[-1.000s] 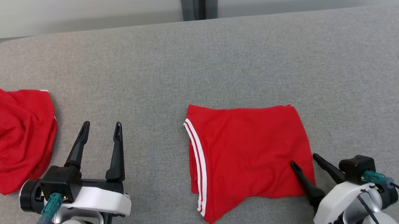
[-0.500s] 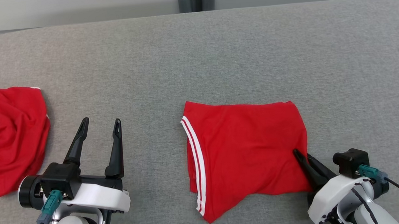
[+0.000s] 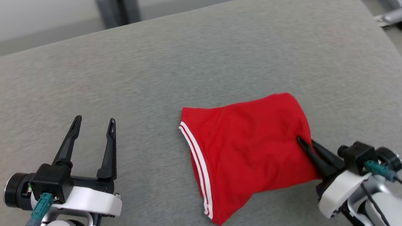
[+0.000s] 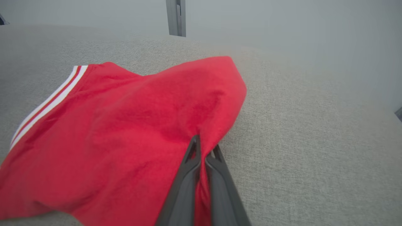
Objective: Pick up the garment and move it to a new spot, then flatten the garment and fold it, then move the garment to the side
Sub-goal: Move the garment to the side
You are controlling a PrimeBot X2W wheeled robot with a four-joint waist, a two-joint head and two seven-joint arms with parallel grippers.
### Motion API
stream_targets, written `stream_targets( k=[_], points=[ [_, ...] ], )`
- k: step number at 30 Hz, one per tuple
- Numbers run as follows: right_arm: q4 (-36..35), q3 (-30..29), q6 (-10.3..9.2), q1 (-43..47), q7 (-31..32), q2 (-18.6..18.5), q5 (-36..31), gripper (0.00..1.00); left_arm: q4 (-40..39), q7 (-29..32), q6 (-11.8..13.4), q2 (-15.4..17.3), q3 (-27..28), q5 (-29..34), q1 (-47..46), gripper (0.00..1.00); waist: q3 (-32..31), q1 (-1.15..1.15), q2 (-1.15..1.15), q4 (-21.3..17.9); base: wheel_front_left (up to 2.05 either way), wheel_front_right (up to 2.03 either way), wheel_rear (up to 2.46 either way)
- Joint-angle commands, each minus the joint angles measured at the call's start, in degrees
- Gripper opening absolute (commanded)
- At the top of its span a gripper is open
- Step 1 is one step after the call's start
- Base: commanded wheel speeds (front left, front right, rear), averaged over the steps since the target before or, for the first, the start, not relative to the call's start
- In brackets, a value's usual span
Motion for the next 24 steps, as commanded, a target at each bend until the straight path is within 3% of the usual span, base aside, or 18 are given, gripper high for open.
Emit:
stream_targets(
  k=[1, 6, 11, 17, 24],
  points=[
    [0.0, 0.2, -0.02, -1.8, -0.5, -1.3, 0.2, 0.00, -0.7, 0.4, 0.0, 0.7, 0.0, 0.5, 0.1, 1.00, 0.4, 0.00, 0.00, -5.9, 0.00, 0.00, 0.00],
    [3.0, 0.2, -0.03, -8.4, -2.9, -4.3, 1.7, 0.00, -2.9, 2.8, 0.0, 2.5, -0.3, 1.5, -1.6, 1.00, 1.6, 0.00, 0.00, -10.3, 0.00, 0.00, 0.00],
    [9.6, 0.1, -0.03, -17.3, -5.8, -5.9, 5.8, 0.00, -4.2, 4.9, -0.7, 3.9, -1.0, 2.1, -2.8, 1.00, 2.9, 0.00, 0.00, -12.3, 0.00, 0.00, 0.00],
    [20.6, -1.0, -0.02, -27.2, -8.1, -7.1, 10.4, 0.00, -5.9, 6.8, -1.6, 5.0, -2.1, 3.2, -4.7, 1.00, 4.8, 0.00, 0.00, -10.7, 0.00, 0.00, 0.00],
    [30.2, -6.0, -0.02, -32.2, -8.5, -8.4, 13.6, 0.00, -7.7, 8.4, -1.5, 5.6, -2.6, 4.1, -6.5, 1.00, 7.5, 0.00, 0.00, -7.6, 0.00, 0.00, 0.00]
  ],
)
